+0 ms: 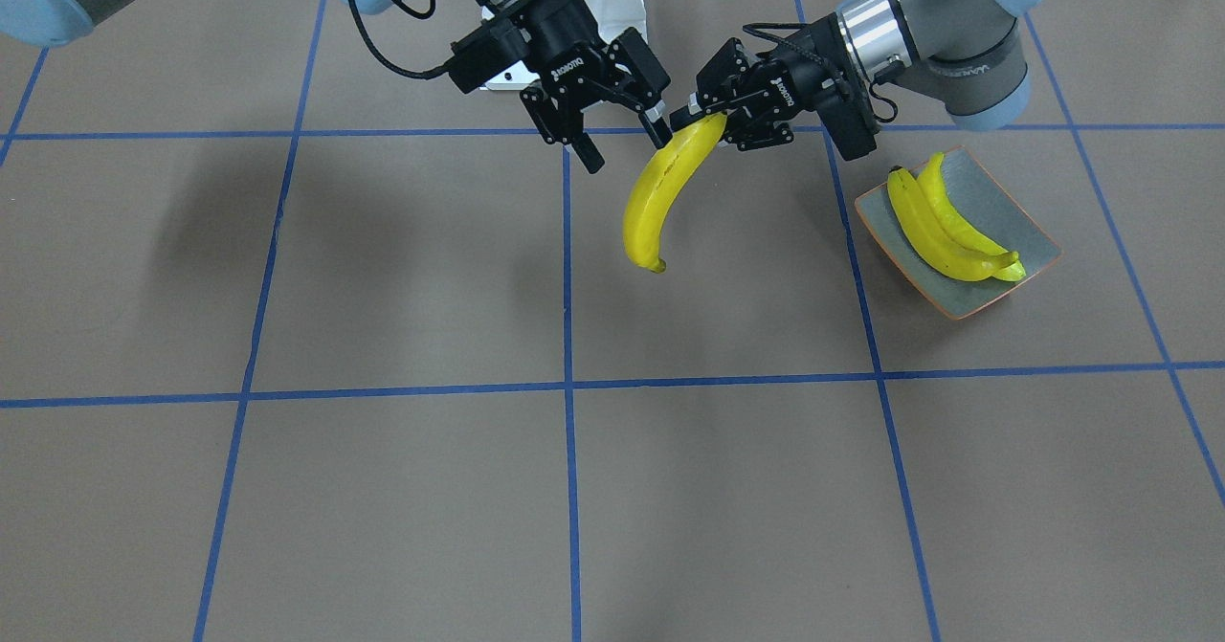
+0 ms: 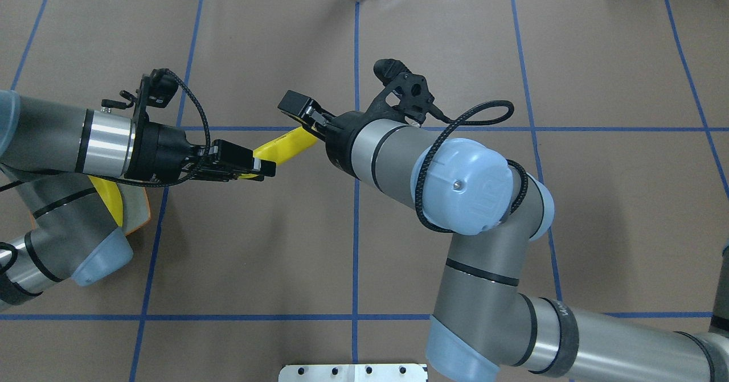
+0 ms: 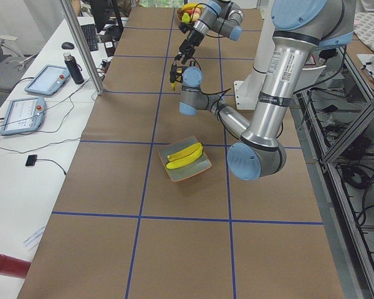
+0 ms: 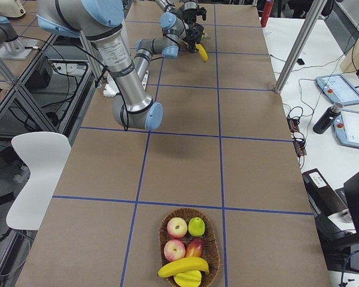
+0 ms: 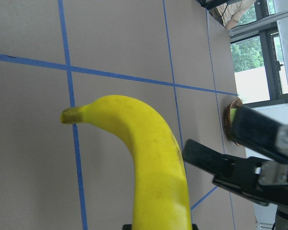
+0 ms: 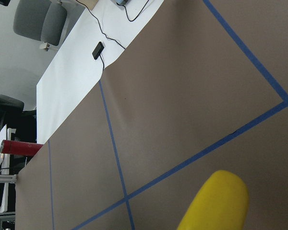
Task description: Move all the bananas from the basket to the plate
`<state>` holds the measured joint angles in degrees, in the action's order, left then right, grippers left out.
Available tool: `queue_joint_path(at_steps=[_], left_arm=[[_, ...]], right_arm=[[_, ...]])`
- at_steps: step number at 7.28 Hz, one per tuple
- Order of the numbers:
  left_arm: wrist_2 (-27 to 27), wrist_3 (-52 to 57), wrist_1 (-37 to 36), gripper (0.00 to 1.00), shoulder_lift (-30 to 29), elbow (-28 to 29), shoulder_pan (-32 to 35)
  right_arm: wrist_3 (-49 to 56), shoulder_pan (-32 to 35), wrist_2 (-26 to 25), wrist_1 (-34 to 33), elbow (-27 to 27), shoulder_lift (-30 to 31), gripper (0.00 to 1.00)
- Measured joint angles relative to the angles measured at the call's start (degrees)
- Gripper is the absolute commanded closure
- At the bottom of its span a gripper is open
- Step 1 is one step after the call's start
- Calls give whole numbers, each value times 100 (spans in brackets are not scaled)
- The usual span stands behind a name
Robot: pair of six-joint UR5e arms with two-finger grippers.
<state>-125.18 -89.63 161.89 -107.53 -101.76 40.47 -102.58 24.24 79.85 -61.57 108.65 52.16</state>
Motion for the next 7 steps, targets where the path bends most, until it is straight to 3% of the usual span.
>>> queue_joint_path(at_steps=[3,7], left_arm=[[-4,13,38,100,663,-453,153],[6,730,689,100,2458,-781,944]], right_arm=[[254,777,588,-121,448,752,0],[1866,2138,1730,-1554,463,1438,0]])
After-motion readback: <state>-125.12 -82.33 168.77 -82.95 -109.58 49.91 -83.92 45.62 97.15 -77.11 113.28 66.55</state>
